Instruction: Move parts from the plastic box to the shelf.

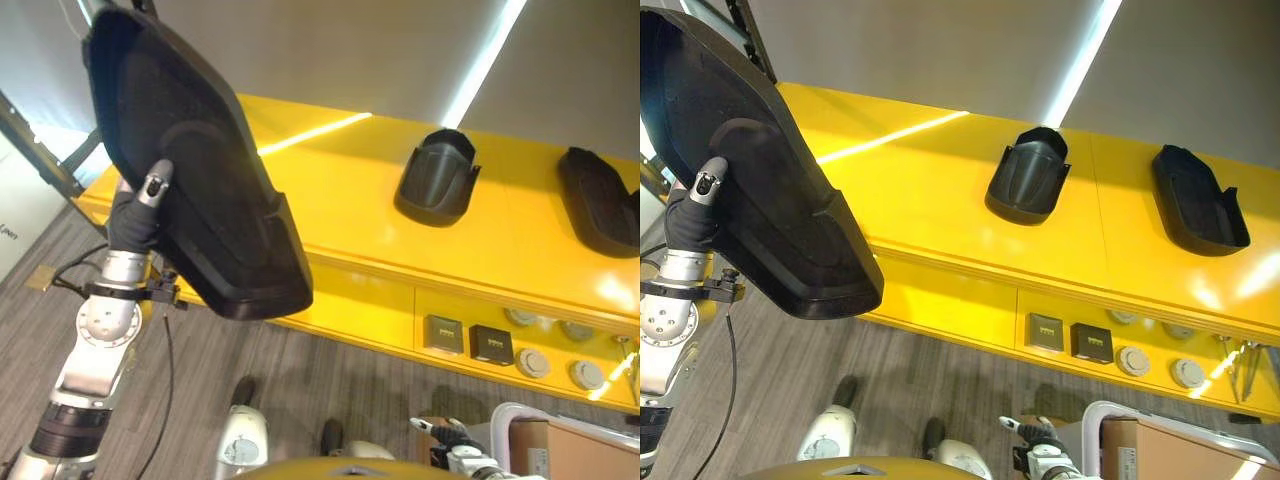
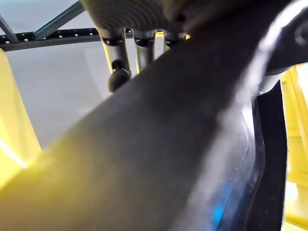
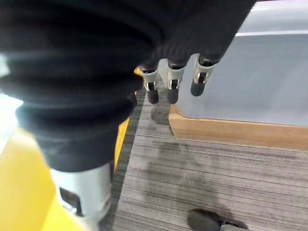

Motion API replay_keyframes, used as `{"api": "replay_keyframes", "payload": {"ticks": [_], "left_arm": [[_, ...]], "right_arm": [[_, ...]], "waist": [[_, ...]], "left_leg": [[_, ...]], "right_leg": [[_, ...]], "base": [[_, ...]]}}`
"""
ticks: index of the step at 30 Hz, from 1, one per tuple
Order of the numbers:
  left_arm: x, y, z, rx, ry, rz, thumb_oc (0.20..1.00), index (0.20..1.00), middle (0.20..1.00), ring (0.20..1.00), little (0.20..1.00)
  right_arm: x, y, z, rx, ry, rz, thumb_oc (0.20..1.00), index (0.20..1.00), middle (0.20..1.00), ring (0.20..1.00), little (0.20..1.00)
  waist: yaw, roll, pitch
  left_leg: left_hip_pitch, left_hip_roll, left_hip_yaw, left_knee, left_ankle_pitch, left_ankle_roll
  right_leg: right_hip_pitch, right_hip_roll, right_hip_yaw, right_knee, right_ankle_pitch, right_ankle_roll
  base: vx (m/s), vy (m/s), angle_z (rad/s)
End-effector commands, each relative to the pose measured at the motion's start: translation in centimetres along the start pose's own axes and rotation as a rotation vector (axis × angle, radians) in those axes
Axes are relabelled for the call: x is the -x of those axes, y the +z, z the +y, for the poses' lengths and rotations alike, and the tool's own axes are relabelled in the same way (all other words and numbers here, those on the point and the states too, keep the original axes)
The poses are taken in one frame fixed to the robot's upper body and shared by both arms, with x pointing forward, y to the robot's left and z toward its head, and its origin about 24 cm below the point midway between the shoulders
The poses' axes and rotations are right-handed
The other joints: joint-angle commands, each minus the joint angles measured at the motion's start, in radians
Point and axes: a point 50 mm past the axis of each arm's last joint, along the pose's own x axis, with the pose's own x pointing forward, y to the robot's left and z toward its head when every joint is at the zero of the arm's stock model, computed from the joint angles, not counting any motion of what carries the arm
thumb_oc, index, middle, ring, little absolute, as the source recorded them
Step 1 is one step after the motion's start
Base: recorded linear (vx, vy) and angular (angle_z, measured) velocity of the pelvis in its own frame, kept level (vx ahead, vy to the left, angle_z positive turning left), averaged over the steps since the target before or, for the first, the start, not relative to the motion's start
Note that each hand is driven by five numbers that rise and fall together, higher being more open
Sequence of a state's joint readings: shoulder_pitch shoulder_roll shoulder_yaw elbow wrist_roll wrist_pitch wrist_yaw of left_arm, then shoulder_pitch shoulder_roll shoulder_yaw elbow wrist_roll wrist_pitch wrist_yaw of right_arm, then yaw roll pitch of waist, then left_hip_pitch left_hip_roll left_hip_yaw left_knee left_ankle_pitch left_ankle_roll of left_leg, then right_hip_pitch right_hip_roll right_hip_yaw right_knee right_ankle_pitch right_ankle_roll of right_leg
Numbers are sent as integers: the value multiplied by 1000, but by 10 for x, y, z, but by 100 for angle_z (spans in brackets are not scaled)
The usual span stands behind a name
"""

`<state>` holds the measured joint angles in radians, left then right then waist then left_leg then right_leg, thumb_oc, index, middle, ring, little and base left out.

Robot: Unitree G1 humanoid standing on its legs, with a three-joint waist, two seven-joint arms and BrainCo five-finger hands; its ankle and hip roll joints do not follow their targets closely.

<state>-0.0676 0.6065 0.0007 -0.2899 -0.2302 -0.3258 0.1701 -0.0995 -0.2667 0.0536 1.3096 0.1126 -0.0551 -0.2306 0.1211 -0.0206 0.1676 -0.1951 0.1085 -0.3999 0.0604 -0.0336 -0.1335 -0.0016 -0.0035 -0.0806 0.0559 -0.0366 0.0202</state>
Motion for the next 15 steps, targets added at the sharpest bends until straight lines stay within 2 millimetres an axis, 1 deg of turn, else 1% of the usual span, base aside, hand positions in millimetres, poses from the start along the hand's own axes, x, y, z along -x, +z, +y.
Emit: {"api": "replay_keyframes", "payload": {"ticks": [1,2,3,4,5,6,7,8,9,10,11,12,13,15], "left_arm": [[-11,42,12,-80,12,-218,200,200,200,200,200],[-12,43,13,-86,-4,-222,200,200,200,200,200],[-13,44,12,-88,-20,-225,200,200,200,200,200],[-15,45,11,-98,-34,-228,200,200,200,200,200],[-17,44,10,-127,-41,-228,200,200,200,200,200],[-19,45,13,-167,-52,-231,200,200,200,200,200],[-18,45,15,-187,-52,-230,200,200,200,200,200],[-14,46,26,-223,-16,-216,200,200,200,200,200],[-12,46,32,-245,-2,-207,200,200,200,200,200],[-9,45,36,-243,21,-195,200,200,200,200,200],[-9,45,36,-243,22,-195,200,200,200,200,200],[-8,43,35,-236,26,-190,200,200,200,200,200],[-7,43,37,-242,43,-185,200,200,200,200,200],[-4,37,40,-240,82,-162,200,200,200,200,200]], "right_arm": [[7,-24,13,-9,19,59,1000,1000,1000,1000,1000],[7,-27,13,-13,27,70,1000,1000,1000,1000,1000],[9,-34,14,-19,32,92,1000,1000,1000,1000,1000],[9,-34,13,-24,28,94,1000,1000,1000,1000,1000],[9,-33,15,-30,26,94,1000,1000,1000,1000,1000],[10,-33,18,-37,29,97,1000,1000,1000,1000,1000],[10,-33,20,-34,35,100,1000,1000,1000,1000,1000],[11,-34,25,18,63,104,1000,1000,1000,1000,1000],[11,-31,27,43,65,89,1000,1000,1000,1000,1000],[13,-31,33,81,76,70,1000,1000,1000,1000,1000],[13,-31,33,82,75,69,1000,1000,1000,1000,1000],[14,-34,33,87,75,75,1000,1000,1000,1000,1000],[15,-35,35,92,77,73,1000,1000,1000,1000,1000],[15,-32,39,92,82,53,1000,1000,1000,1000,1000]], "waist": [[-28,-14,-75],[-35,-16,-81],[-40,-26,-86],[-49,-28,-83],[-58,-28,-81],[-62,-30,-78],[-64,-25,-74],[-57,-6,-66],[-59,-3,-66],[-68,-3,-63],[-68,-2,-65],[-69,-4,-65],[-71,-6,-64],[-80,-15,-53]], "left_leg": [[-30,-63,-15,46,62,5],[-20,-69,-6,51,40,14],[-16,-77,17,62,25,27],[-12,-94,41,79,9,44],[-3,-116,61,88,-5,63],[2,-132,78,91,-10,74],[8,-138,90,94,-16,79],[24,-135,135,96,-31,91],[30,-141,142,91,-28,96],[49,-153,138,79,-29,105],[47,-152,138,77,-25,104],[48,-157,132,75,-25,108],[50,-163,129,76,-25,109],[64,-169,116,70,-29,110]], "right_leg": [[85,-142,49,-5,-71,106],[84,-161,54,8,-67,114],[85,-186,51,26,-62,130],[73,-214,50,58,-20,144],[51,-237,58,94,26,148],[34,-256,61,114,79,147],[17,-281,50,129,129,147],[-14,-303,-29,163,123,133],[-25,-267,-33,170,98,126],[-50,-153,13,164,0,108],[-53,-152,13,164,2,107],[-66,-121,20,154,-19,103],[-67,-101,20,134,-26,95],[-73,-70,45,69,-22,79]], "base": [[218,441,-101],[220,450,-79],[178,459,-34],[155,485,-16],[91,444,-14],[71,409,-14],[57,549,-35],[67,539,-33],[134,537,-86],[105,239,-82],[110,175,-72],[50,71,-15],[79,82,10],[84,2,22]]}}
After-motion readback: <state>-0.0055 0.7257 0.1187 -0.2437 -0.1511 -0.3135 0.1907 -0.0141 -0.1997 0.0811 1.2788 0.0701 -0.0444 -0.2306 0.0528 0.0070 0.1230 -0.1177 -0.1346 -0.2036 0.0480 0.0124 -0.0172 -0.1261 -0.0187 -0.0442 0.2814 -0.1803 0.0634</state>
